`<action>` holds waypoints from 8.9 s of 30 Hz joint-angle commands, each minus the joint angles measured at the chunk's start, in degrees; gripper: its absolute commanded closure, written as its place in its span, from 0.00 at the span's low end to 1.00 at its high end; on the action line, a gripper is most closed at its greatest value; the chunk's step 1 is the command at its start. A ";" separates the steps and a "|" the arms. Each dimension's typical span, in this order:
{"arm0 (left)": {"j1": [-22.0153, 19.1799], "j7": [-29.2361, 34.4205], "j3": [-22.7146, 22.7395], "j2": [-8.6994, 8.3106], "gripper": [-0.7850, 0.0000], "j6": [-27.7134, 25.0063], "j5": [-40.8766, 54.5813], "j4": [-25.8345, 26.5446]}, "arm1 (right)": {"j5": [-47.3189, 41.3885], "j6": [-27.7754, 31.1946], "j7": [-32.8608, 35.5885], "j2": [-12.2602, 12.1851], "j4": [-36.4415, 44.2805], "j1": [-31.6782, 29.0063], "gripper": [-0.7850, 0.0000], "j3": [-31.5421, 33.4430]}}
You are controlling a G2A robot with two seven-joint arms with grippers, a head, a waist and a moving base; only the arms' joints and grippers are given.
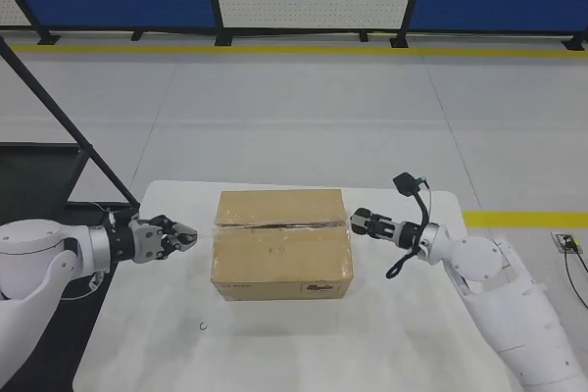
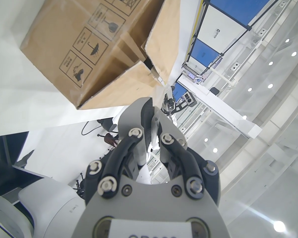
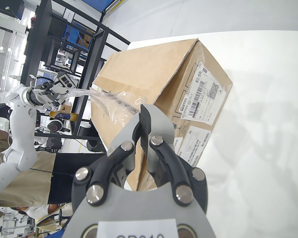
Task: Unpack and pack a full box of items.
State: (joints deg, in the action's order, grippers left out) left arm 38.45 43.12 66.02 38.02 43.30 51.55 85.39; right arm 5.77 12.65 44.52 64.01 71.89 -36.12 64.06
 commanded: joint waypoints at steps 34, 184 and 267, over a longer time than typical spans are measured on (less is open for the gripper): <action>-1.71 0.81 -1.83 1.58 1.00 0.78 -1.04 -2.68 | -0.25 -0.46 0.58 0.93 -4.51 1.55 0.00 -1.52; 22.81 -21.47 18.52 7.85 0.00 -18.93 39.62 6.62 | -15.12 17.37 7.95 17.03 -21.30 18.91 0.00 -19.92; 36.87 -17.25 30.29 13.19 0.00 -21.16 40.96 6.66 | -20.22 15.52 6.64 32.38 -44.80 28.89 0.00 -24.11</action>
State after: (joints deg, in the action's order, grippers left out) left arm 75.55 26.06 96.49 51.16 21.93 92.78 91.91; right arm -14.31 28.13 50.13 96.54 27.25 -7.27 39.64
